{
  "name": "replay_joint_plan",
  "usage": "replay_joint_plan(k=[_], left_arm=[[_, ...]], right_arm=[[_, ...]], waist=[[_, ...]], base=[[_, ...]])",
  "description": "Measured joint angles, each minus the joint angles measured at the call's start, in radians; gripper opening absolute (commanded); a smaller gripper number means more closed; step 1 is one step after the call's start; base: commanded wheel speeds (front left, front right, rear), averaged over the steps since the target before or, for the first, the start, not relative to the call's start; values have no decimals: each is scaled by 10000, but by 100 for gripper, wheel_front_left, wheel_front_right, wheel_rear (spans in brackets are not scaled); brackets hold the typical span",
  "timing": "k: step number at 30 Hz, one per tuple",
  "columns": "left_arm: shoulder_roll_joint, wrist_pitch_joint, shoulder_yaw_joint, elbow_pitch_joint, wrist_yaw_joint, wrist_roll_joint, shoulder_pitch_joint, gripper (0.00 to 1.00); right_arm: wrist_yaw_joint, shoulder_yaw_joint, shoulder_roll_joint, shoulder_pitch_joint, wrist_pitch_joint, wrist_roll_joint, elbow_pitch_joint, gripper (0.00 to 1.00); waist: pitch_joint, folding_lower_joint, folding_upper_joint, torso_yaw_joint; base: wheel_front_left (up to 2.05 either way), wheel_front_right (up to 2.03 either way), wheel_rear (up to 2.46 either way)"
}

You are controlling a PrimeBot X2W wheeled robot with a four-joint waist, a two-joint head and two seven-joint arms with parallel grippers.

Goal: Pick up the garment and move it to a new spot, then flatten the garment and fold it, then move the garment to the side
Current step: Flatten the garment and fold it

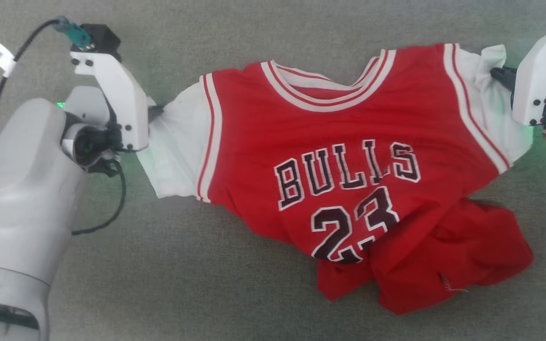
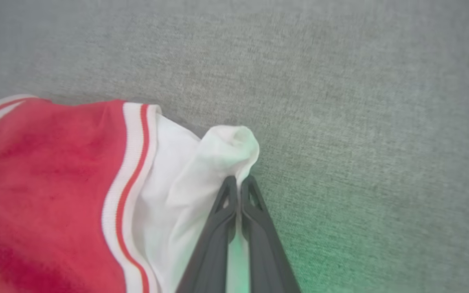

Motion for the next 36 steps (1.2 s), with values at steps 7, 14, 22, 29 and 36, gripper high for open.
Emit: replay_joint_plan(k=[7, 14, 22, 29, 36], left_arm=[[458, 94, -123, -31, 249, 360, -428, 0], [903, 594, -209, -688, 545, 556, -875, 0], [1344, 1062, -186, -1641, 928, 667, -1326, 0], [1603, 1164, -17, -2531, 1214, 669, -1698, 0], [1737, 757, 6, -2964, 1212, 759, -1892, 0]], right_arm=[[2, 483, -625, 118, -366, 625, -947, 0], [2, 673, -1049, 83, -351, 805, -2044, 0], [2, 493, -1108, -337, -163, 872, -3028, 0], [2, 439, -1007, -740, 12, 709, -3463, 0], [2, 539, -869, -1104, -240, 313, -3423, 0]], waist=[[-843, 0, 0, -169], [-2027, 0, 0, -422], [-3252, 0, 0, -746], [-4007, 0, 0, -999], [-4114, 0, 0, -1098]], base=[[0, 0, 0], [0, 0, 0], [0, 0, 0], [0, 0, 0], [0, 0, 0]])
